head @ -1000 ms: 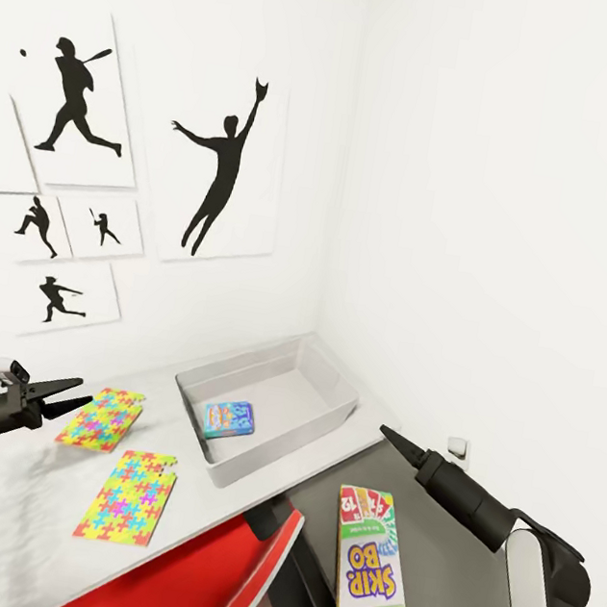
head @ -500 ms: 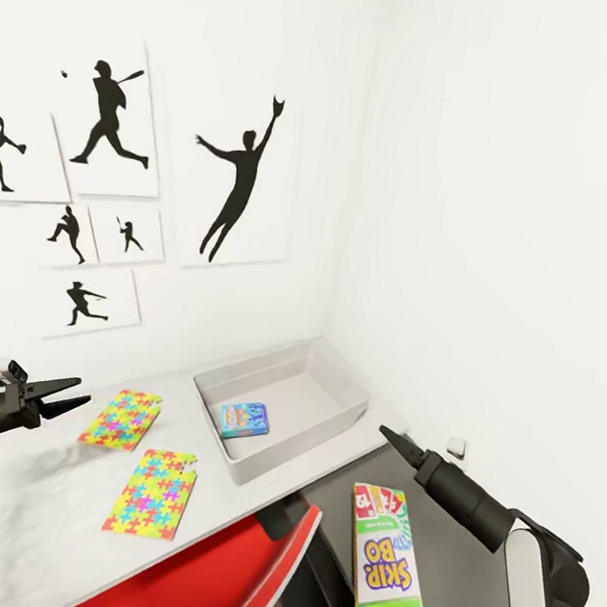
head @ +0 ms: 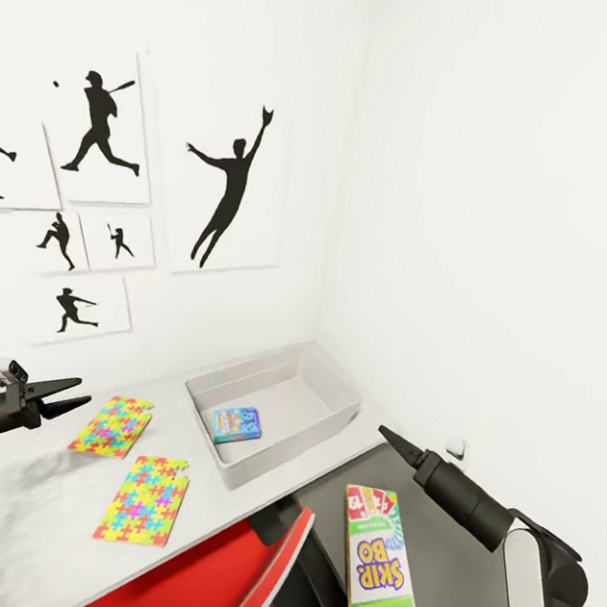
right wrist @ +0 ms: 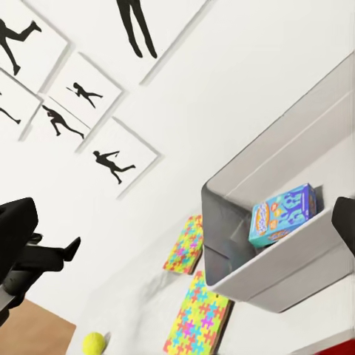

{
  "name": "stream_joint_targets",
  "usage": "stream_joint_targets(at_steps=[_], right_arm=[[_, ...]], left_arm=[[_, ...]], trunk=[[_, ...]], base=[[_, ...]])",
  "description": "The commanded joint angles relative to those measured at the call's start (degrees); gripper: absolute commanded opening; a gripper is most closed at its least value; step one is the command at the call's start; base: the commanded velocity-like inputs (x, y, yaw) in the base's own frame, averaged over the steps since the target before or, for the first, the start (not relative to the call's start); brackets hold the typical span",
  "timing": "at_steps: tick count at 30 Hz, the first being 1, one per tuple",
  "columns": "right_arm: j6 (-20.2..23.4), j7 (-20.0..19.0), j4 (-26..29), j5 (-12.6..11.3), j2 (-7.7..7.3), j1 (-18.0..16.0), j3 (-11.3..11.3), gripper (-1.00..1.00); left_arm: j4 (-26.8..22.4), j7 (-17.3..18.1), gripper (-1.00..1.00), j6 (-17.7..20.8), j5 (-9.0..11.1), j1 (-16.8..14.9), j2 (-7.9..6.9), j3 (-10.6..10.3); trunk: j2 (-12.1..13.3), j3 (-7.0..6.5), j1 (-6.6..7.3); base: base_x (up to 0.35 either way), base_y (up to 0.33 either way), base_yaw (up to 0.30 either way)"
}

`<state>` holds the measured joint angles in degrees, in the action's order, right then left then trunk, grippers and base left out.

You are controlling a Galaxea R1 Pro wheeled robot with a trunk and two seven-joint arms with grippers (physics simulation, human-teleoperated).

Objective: Put all the toys in the child's room - the three board games (two on the bed and one on the table), the two jigsaw puzzles on the table, and the tennis ball on the table - inside the toy box on the table in the child's room.

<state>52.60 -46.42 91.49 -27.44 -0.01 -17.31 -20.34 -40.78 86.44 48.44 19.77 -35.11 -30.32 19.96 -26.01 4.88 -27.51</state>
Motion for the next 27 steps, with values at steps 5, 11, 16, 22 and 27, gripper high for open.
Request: stream_joint_targets(at_steps=[5, 11, 16, 22, 27], right_arm=[[0.19, -0.09, -0.03, 0.22, 0.04, -0.06, -0.1, 1.0], [0.19, -0.28, -0.15, 0.14, 0.03, -0.06, -0.21, 1.0], [0.21, -0.38, -0.17, 0.09, 0.04, -0.07, -0.12, 1.0], [0.22, -0.45, -0.17, 0.05, 0.02, -0.09, -0.18, 1.0], [0.21, -0.54, -0.01, 0.0, 0.05, -0.05, -0.13, 1.0]], left_arm=[[0.0, 0.2, 1.0, 0.6, 0.0, -0.04, -0.01, 0.0], [0.0, 0.15, 1.0, 0.6, 0.0, -0.04, -0.01, -0.07], [0.0, 0.13, 1.0, 0.57, 0.0, -0.04, -0.01, -0.06], [-0.01, 0.13, 1.0, 0.52, -0.01, -0.04, -0.01, -0.03], [0.0, 0.13, 1.0, 0.54, 0.0, -0.04, -0.01, -0.01]], trunk=[[-0.11, 0.03, -0.03], [-0.11, 0.01, -0.03], [-0.11, 0.01, -0.03], [-0.11, 0.01, -0.03], [-0.11, 0.01, -0.03]], base=[[0.0, 0.0, -0.031], [0.0, 0.0, -0.006], [0.0, 0.0, -0.001], [0.0, 0.0, 0.0], [-0.003, 0.0, 0.0]])
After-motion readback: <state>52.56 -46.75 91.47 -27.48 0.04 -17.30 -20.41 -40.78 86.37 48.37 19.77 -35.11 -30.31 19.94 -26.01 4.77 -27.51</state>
